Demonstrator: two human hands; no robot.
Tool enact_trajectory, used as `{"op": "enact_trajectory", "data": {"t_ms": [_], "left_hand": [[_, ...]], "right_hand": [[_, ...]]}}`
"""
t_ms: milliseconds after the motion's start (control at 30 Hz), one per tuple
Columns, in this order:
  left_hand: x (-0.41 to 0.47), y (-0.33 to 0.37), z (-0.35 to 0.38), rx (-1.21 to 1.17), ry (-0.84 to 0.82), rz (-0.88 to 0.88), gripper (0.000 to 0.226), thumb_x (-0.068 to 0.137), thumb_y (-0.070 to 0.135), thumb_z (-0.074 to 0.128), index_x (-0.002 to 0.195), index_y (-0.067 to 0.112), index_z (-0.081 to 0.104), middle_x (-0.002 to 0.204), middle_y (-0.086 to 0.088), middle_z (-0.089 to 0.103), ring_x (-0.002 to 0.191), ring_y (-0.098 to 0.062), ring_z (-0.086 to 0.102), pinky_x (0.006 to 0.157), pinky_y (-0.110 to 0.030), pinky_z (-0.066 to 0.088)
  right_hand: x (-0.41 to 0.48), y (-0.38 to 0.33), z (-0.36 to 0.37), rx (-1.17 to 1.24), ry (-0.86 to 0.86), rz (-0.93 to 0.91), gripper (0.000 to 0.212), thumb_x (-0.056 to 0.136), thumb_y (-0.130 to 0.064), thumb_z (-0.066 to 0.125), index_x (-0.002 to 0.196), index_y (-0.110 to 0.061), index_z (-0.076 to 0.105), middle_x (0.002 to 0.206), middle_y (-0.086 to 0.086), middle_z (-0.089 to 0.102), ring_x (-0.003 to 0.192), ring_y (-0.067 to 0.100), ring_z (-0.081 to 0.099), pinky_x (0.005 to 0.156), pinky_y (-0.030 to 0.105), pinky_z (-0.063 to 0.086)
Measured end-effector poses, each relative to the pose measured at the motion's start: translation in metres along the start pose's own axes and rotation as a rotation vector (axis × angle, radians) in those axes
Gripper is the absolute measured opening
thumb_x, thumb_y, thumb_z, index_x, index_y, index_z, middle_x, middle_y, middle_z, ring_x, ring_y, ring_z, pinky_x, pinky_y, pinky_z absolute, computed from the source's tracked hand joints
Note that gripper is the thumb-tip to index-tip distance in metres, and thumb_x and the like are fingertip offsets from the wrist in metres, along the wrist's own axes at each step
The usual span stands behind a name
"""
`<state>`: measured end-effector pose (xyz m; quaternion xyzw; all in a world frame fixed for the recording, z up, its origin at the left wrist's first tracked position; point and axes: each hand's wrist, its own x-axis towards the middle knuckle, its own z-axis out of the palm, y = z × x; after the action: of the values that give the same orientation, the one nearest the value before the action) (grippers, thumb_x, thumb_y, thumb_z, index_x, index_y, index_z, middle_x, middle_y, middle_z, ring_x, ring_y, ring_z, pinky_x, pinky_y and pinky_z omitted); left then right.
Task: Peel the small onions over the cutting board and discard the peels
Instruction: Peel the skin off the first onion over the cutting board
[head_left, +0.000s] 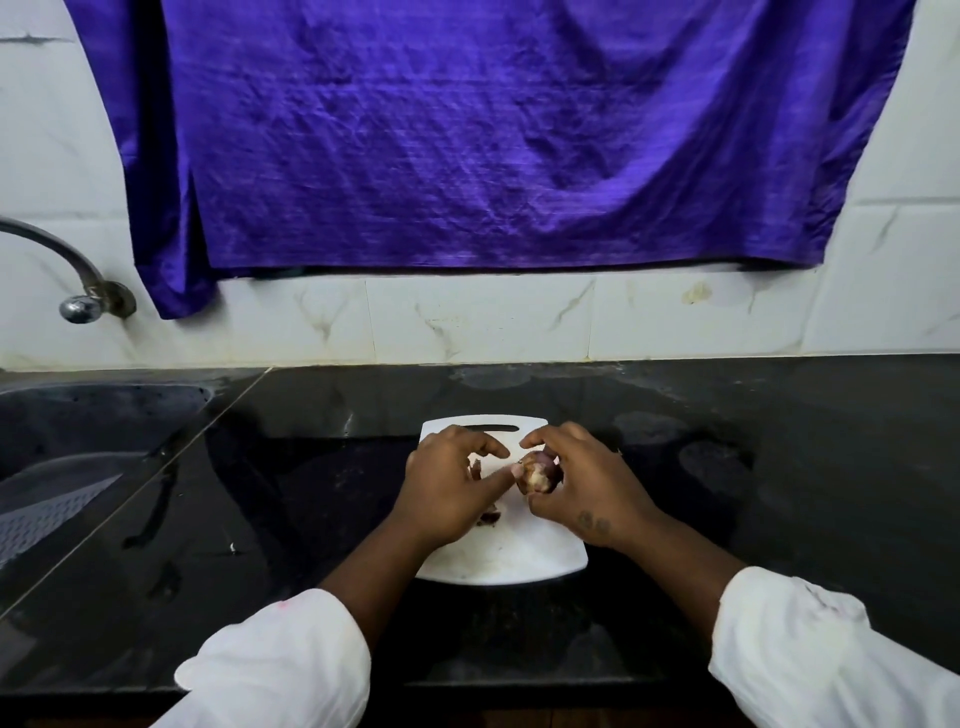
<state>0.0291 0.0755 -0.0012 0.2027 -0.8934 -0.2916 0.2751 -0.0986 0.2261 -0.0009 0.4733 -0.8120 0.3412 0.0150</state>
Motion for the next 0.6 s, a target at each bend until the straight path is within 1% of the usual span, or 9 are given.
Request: {"op": "enact_trajectory", "data": {"t_ms": [100,133,200,267,300,367,433,500,600], "left_hand": [[-0.001,0.002,0.0,-0.114,-0.111,-0.045,0.048,0.068,0.071,0.078,0.105,0.041,0.071,0.1,0.017,0.071,0.084,-0.01,0.07,0.085,-0.051,0.058],[-0.001,0.003,0.0,-0.146,-0.144,-0.055,0.05,0.067,0.069,0.08,0.106,0.041,0.07,0.097,0.015,0.073,0.077,-0.013,0.073,0.083,-0.052,0.06],[-0.001,0.004,-0.001,-0.226,-0.186,-0.08,0.046,0.07,0.055,0.087,0.108,0.037,0.069,0.094,0.012,0.075,0.066,-0.017,0.075,0.078,-0.052,0.062],[0.0,0.001,-0.002,-0.297,-0.203,-0.118,0.044,0.073,0.041,0.091,0.111,0.034,0.068,0.095,0.007,0.075,0.067,-0.02,0.074,0.072,-0.052,0.064],[0.0,-0.001,-0.002,-0.305,-0.214,-0.124,0.045,0.073,0.04,0.091,0.112,0.034,0.068,0.095,0.006,0.075,0.069,-0.019,0.072,0.073,-0.052,0.064],[0.0,-0.005,-0.002,-0.242,-0.237,-0.1,0.044,0.073,0.043,0.088,0.112,0.035,0.069,0.093,0.009,0.075,0.072,-0.008,0.067,0.08,-0.048,0.061],[-0.002,-0.005,-0.002,-0.161,-0.242,-0.079,0.04,0.074,0.05,0.083,0.111,0.038,0.07,0.093,0.012,0.075,0.075,-0.002,0.067,0.085,-0.042,0.059],[-0.004,-0.004,-0.004,-0.139,-0.231,-0.066,0.036,0.075,0.056,0.078,0.106,0.039,0.072,0.093,0.013,0.077,0.079,-0.004,0.071,0.084,-0.038,0.059],[-0.003,0.001,-0.007,-0.151,-0.199,-0.065,0.009,0.09,0.038,0.076,0.096,0.031,0.075,0.082,0.011,0.079,0.064,-0.003,0.071,0.071,-0.028,0.058]], "right_hand": [[0.001,-0.005,0.002,0.011,-0.017,-0.038,0.064,0.072,-0.03,0.078,0.128,-0.042,0.05,0.112,-0.017,0.052,0.091,0.008,0.062,0.077,0.035,0.057],[0.001,-0.006,0.002,0.004,-0.026,-0.051,0.07,0.07,-0.028,0.078,0.132,-0.041,0.047,0.112,-0.016,0.052,0.092,0.009,0.062,0.078,0.036,0.057],[0.001,-0.01,0.002,-0.005,-0.032,-0.074,0.075,0.069,-0.027,0.077,0.135,-0.041,0.044,0.111,-0.016,0.054,0.093,0.011,0.06,0.081,0.038,0.055],[0.001,-0.012,0.003,-0.001,-0.036,-0.08,0.076,0.07,-0.029,0.077,0.136,-0.043,0.042,0.109,-0.017,0.056,0.094,0.01,0.058,0.083,0.038,0.054],[0.001,-0.013,0.003,0.006,-0.041,-0.08,0.076,0.07,-0.031,0.077,0.136,-0.044,0.041,0.108,-0.018,0.056,0.096,0.01,0.058,0.085,0.038,0.054],[-0.001,-0.012,0.004,0.019,-0.054,-0.083,0.077,0.069,-0.031,0.077,0.136,-0.045,0.041,0.106,-0.018,0.056,0.098,0.009,0.057,0.089,0.039,0.052],[-0.002,-0.01,0.006,0.03,-0.065,-0.082,0.078,0.068,-0.03,0.077,0.136,-0.046,0.041,0.105,-0.019,0.056,0.1,0.009,0.056,0.092,0.04,0.051],[-0.003,-0.007,0.006,0.043,-0.071,-0.08,0.079,0.069,-0.029,0.077,0.136,-0.047,0.041,0.105,-0.019,0.056,0.102,0.008,0.056,0.093,0.041,0.051],[-0.003,-0.004,0.005,0.078,-0.088,-0.068,0.081,0.069,-0.024,0.078,0.136,-0.049,0.041,0.107,-0.018,0.057,0.103,0.004,0.056,0.091,0.039,0.053]]}}
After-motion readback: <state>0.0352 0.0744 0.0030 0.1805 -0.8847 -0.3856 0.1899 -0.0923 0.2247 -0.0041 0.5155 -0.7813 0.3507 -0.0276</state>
